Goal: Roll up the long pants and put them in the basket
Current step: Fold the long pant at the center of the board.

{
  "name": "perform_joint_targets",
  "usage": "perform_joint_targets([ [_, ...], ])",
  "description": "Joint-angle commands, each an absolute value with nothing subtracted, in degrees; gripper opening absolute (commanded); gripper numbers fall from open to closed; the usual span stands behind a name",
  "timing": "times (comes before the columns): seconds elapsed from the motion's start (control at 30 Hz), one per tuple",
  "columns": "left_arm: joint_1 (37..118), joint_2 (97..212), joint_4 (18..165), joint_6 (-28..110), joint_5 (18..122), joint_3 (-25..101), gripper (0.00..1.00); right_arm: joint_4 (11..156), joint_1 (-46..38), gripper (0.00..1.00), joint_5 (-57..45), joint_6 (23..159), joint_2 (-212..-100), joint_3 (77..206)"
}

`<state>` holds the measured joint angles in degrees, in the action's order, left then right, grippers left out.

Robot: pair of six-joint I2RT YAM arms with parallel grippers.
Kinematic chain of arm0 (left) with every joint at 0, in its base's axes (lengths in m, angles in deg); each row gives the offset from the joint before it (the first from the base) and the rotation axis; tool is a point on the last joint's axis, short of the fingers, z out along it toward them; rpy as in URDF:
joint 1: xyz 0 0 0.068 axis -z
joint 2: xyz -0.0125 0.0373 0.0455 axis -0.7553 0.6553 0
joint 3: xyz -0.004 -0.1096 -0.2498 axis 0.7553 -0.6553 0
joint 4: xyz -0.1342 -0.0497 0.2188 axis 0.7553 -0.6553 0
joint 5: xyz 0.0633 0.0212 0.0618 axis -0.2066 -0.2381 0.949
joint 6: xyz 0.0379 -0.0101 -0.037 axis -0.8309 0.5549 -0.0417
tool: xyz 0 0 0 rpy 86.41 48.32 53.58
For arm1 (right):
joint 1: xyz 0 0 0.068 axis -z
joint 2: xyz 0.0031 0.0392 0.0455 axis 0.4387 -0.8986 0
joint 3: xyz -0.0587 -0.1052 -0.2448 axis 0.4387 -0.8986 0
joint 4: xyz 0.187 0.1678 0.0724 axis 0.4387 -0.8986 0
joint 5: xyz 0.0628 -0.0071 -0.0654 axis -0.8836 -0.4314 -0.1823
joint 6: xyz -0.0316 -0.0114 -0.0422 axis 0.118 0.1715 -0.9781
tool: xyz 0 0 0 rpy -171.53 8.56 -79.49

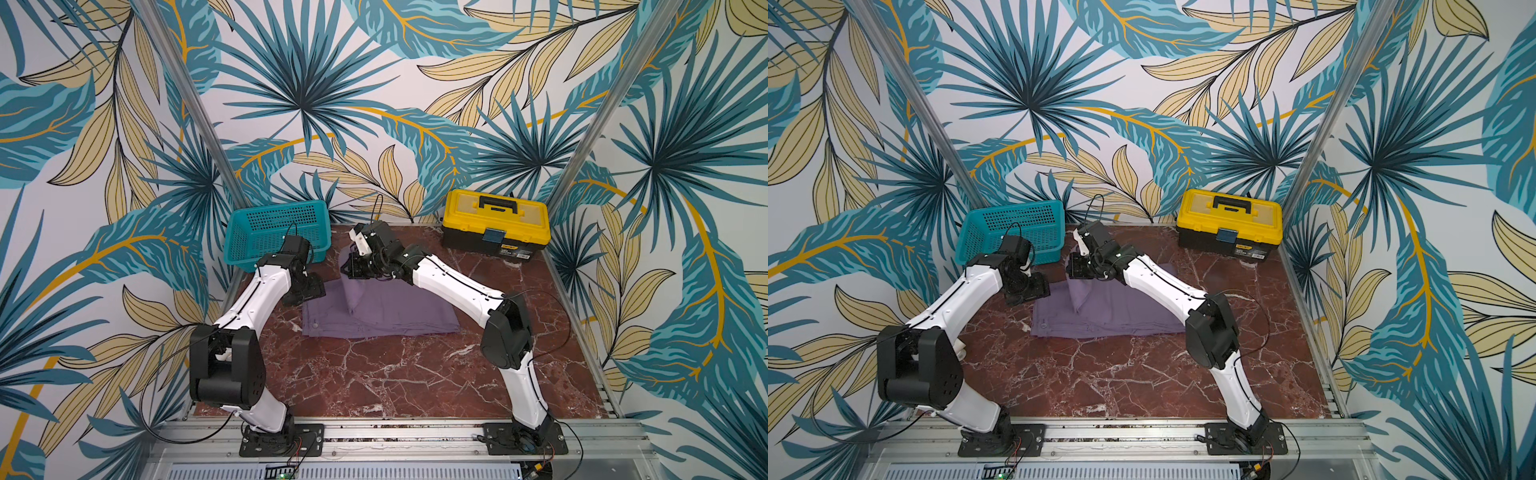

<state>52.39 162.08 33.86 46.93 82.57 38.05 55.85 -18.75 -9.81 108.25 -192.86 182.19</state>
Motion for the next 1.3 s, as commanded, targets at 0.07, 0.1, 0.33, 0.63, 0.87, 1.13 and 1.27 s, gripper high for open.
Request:
perform_joint_targets([
  [0.07,50.0,160.1,34.4,46.9,83.7,36.4,0.78,57.6,-19.7,0.00,-12.0,109.9,-196.5,182.8],
  [0.1,49.6,159.9,34.5,46.9,83.7,36.3,0.78,57.6,-19.7,0.00,-12.2,110.0,-197.0,182.8],
  [0.33,48.6,159.2,35.1,47.5,84.4,36.0,0.78,64.7,-22.3,0.17,-16.2,114.1,-201.1,182.4],
  [0.63,47.1,157.1,35.2,49.1,86.2,36.5,0.78,74.9,-25.3,0.53,-20.6,120.1,-201.9,181.7],
  [0.87,54.4,156.0,35.4,48.8,83.9,38.1,0.69,63.5,-17.3,0.53,-14.7,109.8,-187.4,168.6],
  [1.13,67.6,163.2,44.8,53.8,85.3,34.9,0.53,47.6,-6.4,0.44,-5.8,95.4,-181.0,153.5],
  [1.27,67.5,168.8,46.4,52.9,87.9,33.7,0.46,45.0,-1.8,0.43,-2.2,94.0,-181.0,148.8],
])
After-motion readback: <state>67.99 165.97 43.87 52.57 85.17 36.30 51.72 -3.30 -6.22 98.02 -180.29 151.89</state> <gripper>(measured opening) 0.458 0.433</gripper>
